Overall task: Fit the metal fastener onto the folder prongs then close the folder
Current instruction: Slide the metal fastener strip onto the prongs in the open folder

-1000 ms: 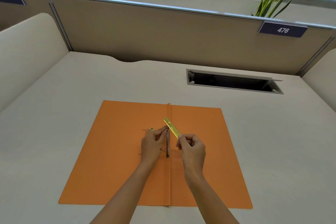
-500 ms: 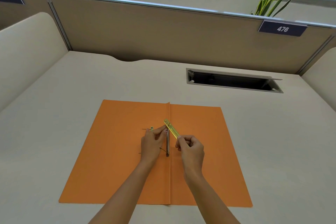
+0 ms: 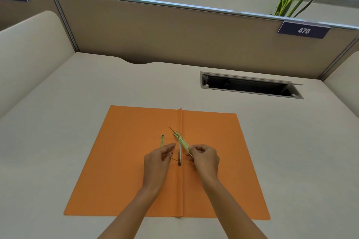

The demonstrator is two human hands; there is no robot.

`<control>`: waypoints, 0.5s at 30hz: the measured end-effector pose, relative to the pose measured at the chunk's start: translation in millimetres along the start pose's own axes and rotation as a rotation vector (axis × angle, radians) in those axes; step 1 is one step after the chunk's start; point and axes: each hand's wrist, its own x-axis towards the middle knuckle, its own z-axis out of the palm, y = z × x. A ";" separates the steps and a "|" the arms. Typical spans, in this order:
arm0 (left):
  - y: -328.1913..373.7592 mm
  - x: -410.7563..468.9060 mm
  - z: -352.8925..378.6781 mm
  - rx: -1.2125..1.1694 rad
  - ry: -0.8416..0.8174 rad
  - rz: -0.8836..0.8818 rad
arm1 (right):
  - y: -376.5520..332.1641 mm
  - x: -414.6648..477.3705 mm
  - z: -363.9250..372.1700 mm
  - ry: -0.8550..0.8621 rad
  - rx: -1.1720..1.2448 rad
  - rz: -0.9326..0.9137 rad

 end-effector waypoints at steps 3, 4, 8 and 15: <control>-5.1 -8.3 -5.3 -0.036 -0.020 -0.006 | 0.4 1.1 -9.0 -0.074 0.065 0.052; -5.7 -10.5 -7.0 -0.064 -0.041 -0.024 | 0.5 1.8 -11.9 -0.094 0.089 0.066; -5.1 -16.5 -10.4 -0.164 -0.119 -0.055 | -1.3 3.1 -21.7 -0.149 0.169 0.100; 5.8 -15.2 -7.2 -0.180 -0.130 -0.107 | -8.9 -0.2 -27.4 -0.099 0.203 0.053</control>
